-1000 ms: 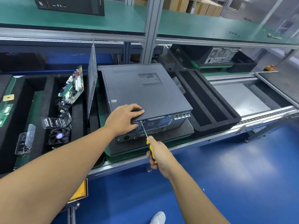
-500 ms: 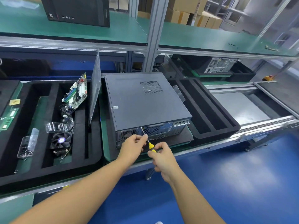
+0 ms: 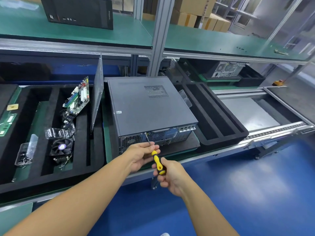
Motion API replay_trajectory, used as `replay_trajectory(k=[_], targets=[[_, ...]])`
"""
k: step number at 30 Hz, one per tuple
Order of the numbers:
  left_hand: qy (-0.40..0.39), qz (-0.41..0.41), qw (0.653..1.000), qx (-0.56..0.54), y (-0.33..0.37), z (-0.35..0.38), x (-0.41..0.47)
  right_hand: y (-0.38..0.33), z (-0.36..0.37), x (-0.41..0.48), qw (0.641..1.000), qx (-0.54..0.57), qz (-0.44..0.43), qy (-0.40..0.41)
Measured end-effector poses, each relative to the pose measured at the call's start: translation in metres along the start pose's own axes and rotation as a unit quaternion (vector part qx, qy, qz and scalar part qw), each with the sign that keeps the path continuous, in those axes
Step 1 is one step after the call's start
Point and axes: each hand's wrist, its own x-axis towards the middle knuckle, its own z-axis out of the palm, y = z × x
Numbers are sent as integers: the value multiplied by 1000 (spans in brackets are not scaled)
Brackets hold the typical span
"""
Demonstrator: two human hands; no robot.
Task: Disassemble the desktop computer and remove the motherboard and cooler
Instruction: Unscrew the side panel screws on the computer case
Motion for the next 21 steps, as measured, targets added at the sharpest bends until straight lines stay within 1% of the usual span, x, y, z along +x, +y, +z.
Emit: replay_trajectory(k=[3,6,8,9,11,13,16,18,21], targets=[[-11,5,1000,-13,2,3,-1,3,1,3,999,0,-45,22],[40,9,999,10,3,9,0,7,1,4,995,1,-85,42],[80,10,997,9,3,10,5,6,0,3,993,1,-100,58],[87,9,996,7,3,10,7,5,0,3,993,-3,-103,61],[89,6,996,3,5,10,8,2,1,2,993,-8,-100,59],[84,3,996,-4,6,10,8,0,3,0,995,12,-83,49],[80,0,997,-21,6,5,8,-2,6,-4,998,60,-23,9],[81,-2,996,-28,6,1,9,-2,6,-5,998,70,2,-8],[70,5,997,-40,6,-2,9,-2,9,-4,998,62,-19,1]])
